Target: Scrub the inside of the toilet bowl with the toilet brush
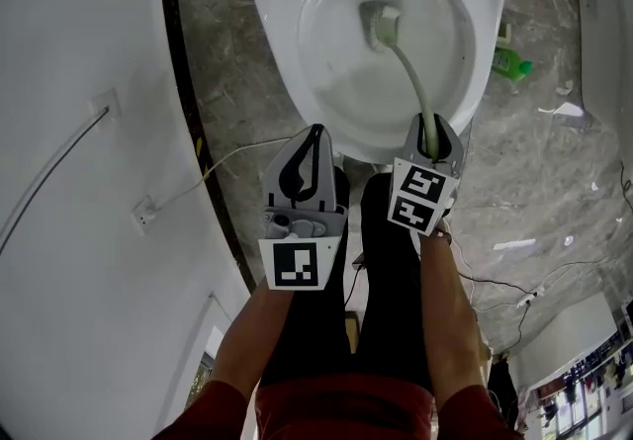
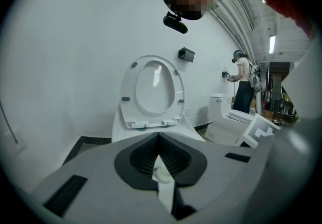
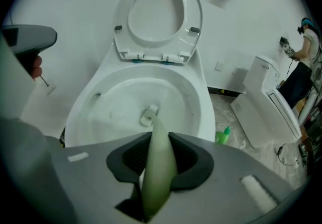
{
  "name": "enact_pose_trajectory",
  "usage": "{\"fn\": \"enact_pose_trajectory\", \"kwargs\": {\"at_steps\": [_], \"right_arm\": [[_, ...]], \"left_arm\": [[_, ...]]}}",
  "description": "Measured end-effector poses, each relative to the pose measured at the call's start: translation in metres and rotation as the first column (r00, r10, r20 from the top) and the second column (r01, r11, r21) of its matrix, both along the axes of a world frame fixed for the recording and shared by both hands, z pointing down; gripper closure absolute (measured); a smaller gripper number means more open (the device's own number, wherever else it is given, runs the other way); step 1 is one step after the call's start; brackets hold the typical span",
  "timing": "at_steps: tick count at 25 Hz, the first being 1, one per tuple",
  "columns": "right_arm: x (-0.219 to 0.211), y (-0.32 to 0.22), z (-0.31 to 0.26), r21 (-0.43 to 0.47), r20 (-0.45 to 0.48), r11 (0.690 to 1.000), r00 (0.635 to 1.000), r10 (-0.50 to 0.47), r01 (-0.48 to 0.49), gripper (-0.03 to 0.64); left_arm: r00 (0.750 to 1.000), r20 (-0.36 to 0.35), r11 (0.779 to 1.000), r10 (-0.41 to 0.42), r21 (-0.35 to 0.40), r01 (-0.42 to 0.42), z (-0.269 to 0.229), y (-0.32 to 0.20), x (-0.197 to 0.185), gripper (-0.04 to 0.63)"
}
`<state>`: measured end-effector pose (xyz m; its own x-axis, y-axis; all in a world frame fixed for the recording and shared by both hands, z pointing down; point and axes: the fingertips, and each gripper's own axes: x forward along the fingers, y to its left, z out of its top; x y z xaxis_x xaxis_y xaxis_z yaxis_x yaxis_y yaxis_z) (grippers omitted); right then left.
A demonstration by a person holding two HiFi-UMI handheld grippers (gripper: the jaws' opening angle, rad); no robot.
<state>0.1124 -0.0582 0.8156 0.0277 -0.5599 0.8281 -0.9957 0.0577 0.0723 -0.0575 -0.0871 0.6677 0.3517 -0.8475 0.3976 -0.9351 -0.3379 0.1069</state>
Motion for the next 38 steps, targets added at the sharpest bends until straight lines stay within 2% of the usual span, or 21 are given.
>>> {"fn": "enact_pose_trajectory", "kwargs": {"at_steps": [8,12,18,22,25,31,38], "right_arm": [[-0.045,-0.030,-0.044,0.079,0.151,0.996,0.986,-0.063,0.052,0.509],[-0.050,-0.022,-0.054,0.105,0.181,0.992,0.979,-0.090,0.072,0.508],[-0.032,-0.039,-0.018,0.043,0.133,0.998,0.990,-0.044,0.038,0.508],[-0.005,-0.038,-0.005,-0.005,0.101,1.000,0.995,0.008,-0.008,0.509],[0.016,-0.034,-0.018,0.012,0.074,0.999,0.997,0.029,-0.030,0.509],[0.036,-0.026,-0.079,0.114,0.034,0.993,0.999,0.037,-0.041,0.509],[0.021,-0.035,-0.034,0.044,0.024,0.999,1.000,0.015,-0.016,0.509]], "left_arm": [[0.999,0.001,0.999,-0.036,-0.007,0.036,0.001,0.002,-0.013,0.591],[0.999,-0.001,0.999,-0.039,-0.013,0.039,0.003,0.004,-0.015,0.591],[1.000,0.002,0.999,-0.025,-0.020,0.025,0.006,0.006,-0.011,0.591],[1.000,0.004,1.000,-0.009,-0.022,0.010,0.006,0.008,-0.006,0.591],[1.000,0.005,1.000,-0.005,-0.020,0.005,0.006,0.007,-0.004,0.591],[1.000,-0.008,1.000,-0.013,-0.009,0.013,0.002,0.005,-0.001,0.591],[1.000,0.001,1.000,-0.015,-0.020,0.015,0.004,0.008,-0.006,0.591]]}}
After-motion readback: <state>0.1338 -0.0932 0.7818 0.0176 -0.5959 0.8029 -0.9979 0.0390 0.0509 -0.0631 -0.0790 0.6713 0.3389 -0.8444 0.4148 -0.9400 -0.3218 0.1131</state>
